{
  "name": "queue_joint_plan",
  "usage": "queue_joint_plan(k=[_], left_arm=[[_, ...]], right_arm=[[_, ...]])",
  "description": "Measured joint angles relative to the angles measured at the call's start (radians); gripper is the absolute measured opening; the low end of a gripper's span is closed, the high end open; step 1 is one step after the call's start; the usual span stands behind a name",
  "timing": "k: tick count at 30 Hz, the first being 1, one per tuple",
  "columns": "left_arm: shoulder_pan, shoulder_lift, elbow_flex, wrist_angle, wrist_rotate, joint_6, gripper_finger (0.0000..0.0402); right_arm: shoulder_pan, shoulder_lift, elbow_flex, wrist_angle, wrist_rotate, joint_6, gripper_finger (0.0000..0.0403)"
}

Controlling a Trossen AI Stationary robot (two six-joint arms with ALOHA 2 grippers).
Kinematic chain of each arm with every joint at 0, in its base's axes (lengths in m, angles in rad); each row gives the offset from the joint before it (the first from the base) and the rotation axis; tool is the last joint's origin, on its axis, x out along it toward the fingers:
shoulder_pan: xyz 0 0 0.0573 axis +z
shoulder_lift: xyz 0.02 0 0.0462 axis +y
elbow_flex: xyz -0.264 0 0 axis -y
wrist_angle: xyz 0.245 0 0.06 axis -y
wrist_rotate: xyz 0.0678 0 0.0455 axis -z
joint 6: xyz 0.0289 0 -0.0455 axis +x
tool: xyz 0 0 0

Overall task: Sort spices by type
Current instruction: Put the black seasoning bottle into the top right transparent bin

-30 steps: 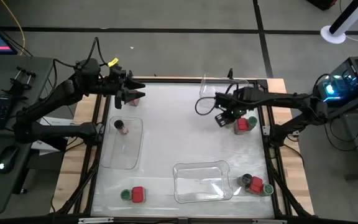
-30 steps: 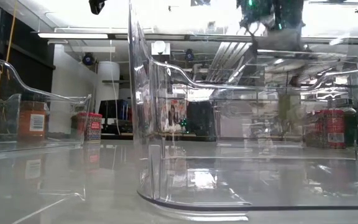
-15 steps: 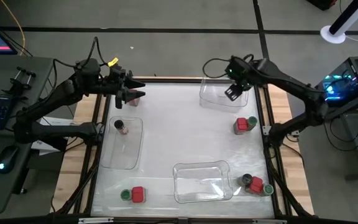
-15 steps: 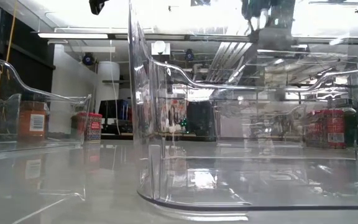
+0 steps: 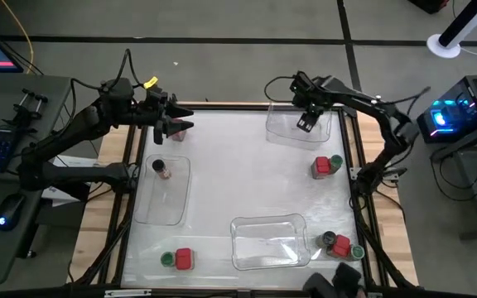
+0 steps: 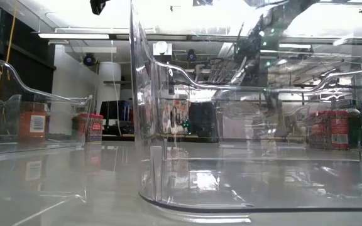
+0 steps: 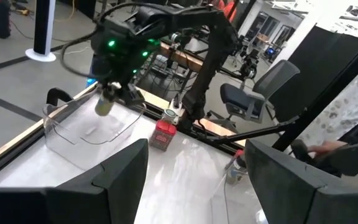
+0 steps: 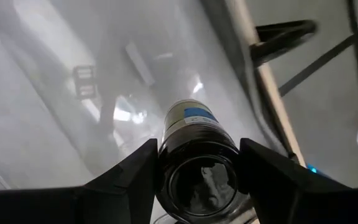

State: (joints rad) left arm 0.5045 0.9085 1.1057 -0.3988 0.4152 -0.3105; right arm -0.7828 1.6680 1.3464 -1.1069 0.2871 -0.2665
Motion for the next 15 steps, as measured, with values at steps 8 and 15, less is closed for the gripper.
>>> queue_joint_plan(k=[8, 15], left_arm=[[0.0, 0.0, 0.0, 0.0, 0.0, -0.019, 0.0255], [0.0, 0.0, 0.0, 0.0, 0.0, -0.019, 0.0255]], right_arm=[[-0.032, 0.051, 0.0, 0.015, -0.025, -0.065, 0.0197], [-0.051, 0.051, 0.0, -0.006, -0.025, -0.066, 0.0254]])
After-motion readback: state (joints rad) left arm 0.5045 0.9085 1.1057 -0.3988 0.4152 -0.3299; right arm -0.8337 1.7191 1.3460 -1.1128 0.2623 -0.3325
